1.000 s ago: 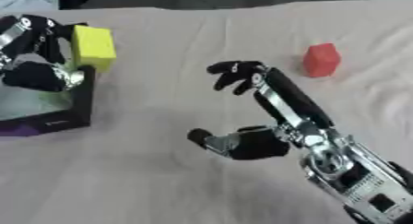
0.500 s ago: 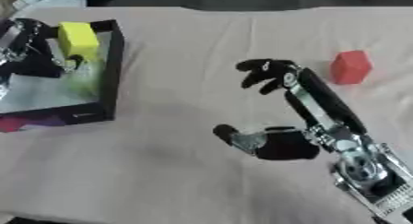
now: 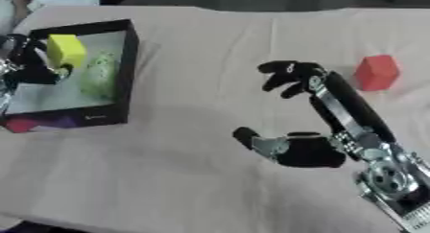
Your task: Pick up the objects with one hand, pass them to the other hand, and then place them into the box on the other side of the table.
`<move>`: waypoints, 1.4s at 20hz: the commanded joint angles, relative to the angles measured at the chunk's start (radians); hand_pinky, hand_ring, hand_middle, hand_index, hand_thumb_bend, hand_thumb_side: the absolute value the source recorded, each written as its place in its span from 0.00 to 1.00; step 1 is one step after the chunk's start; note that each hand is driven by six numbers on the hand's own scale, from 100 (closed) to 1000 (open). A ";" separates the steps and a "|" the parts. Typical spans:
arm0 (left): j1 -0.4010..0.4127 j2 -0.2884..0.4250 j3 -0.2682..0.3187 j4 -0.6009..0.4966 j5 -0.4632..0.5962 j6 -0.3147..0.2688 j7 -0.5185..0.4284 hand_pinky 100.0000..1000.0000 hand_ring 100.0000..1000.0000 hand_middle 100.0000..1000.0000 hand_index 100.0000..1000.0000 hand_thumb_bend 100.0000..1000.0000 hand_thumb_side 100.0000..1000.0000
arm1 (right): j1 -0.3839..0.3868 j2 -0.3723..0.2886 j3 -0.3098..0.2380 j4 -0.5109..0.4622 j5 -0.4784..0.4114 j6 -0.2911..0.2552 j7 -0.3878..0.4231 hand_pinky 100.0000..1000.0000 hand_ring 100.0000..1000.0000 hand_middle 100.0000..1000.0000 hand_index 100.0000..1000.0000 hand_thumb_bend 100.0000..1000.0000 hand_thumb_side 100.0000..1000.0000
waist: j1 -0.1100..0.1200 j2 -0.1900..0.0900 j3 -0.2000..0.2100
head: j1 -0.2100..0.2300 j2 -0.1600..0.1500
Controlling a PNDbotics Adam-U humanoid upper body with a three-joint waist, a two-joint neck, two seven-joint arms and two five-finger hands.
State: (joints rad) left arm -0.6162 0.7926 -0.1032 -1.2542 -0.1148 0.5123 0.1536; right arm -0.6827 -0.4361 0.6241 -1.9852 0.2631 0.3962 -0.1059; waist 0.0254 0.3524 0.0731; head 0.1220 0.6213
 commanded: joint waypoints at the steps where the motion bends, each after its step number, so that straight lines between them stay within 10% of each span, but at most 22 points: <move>1: -0.015 0.026 0.017 0.027 -0.029 0.006 0.001 0.74 0.68 0.58 0.72 0.62 0.19 | -0.014 -0.014 -0.010 -0.015 -0.006 -0.003 -0.006 0.64 0.73 0.57 0.81 0.50 0.27 | 0.002 -0.017 -0.001 | -0.001 -0.011; 5: -0.016 0.021 0.020 0.064 -0.073 0.041 -0.016 0.80 0.78 0.70 0.84 0.74 0.32 | -0.013 -0.014 -0.009 -0.015 -0.011 -0.006 -0.003 0.64 0.73 0.56 0.81 0.74 0.26 | 0.001 -0.018 -0.003 | -0.005 -0.010; 17: -0.016 0.019 0.033 0.066 -0.114 0.087 -0.041 0.80 0.77 0.69 0.84 0.76 0.30 | -0.011 -0.015 -0.013 -0.015 -0.016 -0.009 -0.005 0.64 0.73 0.56 0.81 0.80 0.25 | -0.001 -0.019 -0.002 | -0.006 -0.009; 18: -0.022 0.019 0.039 0.060 -0.111 0.083 -0.037 0.70 0.66 0.64 0.72 0.43 0.28 | -0.015 -0.021 -0.019 -0.015 -0.014 -0.006 -0.009 0.66 0.75 0.60 0.82 0.82 0.20 | -0.001 -0.023 -0.007 | -0.034 -0.001; 28: -0.059 -0.023 0.003 -0.168 0.029 -0.057 0.102 0.65 0.62 0.61 0.70 0.38 0.29 | -0.073 -0.145 -0.171 -0.005 -0.141 0.092 0.082 0.70 0.80 0.72 0.83 0.66 0.09 | -0.006 -0.028 -0.007 | -0.143 0.012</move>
State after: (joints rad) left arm -0.6654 0.7486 -0.1013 -1.3791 -0.1055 0.4724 0.2346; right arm -0.7384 -0.5508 0.4772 -1.9823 0.1430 0.4760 -0.0410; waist 0.0171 0.3511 0.0630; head -0.0111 0.6310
